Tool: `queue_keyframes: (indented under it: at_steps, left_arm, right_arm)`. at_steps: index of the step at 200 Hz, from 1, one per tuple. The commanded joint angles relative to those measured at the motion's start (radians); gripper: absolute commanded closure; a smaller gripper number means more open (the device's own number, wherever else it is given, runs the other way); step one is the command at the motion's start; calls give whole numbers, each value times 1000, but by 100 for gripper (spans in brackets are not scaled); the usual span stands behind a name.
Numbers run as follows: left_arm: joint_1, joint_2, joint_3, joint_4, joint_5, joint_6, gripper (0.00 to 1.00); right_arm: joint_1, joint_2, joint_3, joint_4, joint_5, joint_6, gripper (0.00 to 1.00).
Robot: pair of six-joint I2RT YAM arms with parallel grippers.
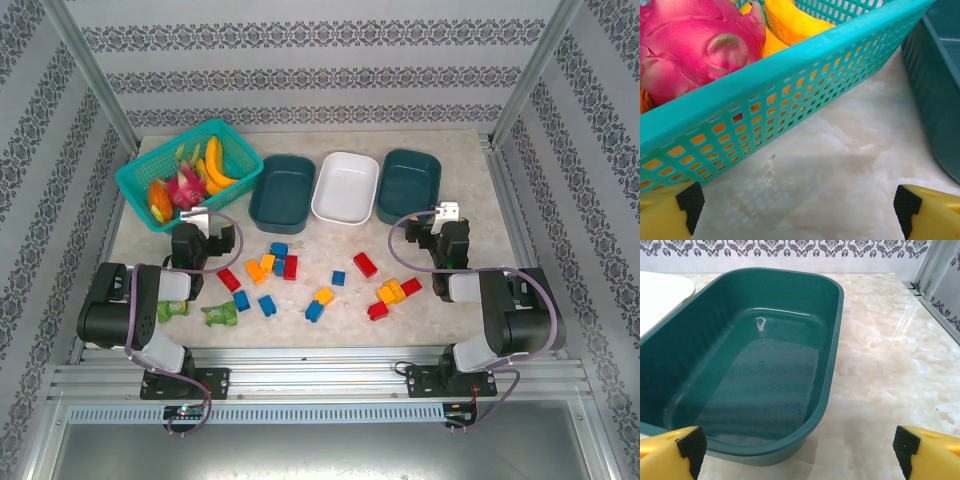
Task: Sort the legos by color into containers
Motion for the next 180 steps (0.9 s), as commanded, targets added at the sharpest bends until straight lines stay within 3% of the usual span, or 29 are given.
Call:
queue_keyframes:
  at_steps: [1,124,134,148,180]
  left_arm:
    - [11,0,17,9,13,20,0]
    - [11,-15,13,19,8,19,0]
    - [7,-86,33,-81,-14,16,0]
    - [-3,-201,107,-306,-106,-15,0]
    - [-63,-439,169,-481,-228,-17,0]
  right_arm:
    - [-7,9,14,26,-22,6,2]
    - [-5,3,7,39,-18,6,2]
    - [-5,-26,-7,58,23,19,2]
    - [4,-136,-6,-44,99,30,2]
    - [84,-446,89,-317,263,-9,2]
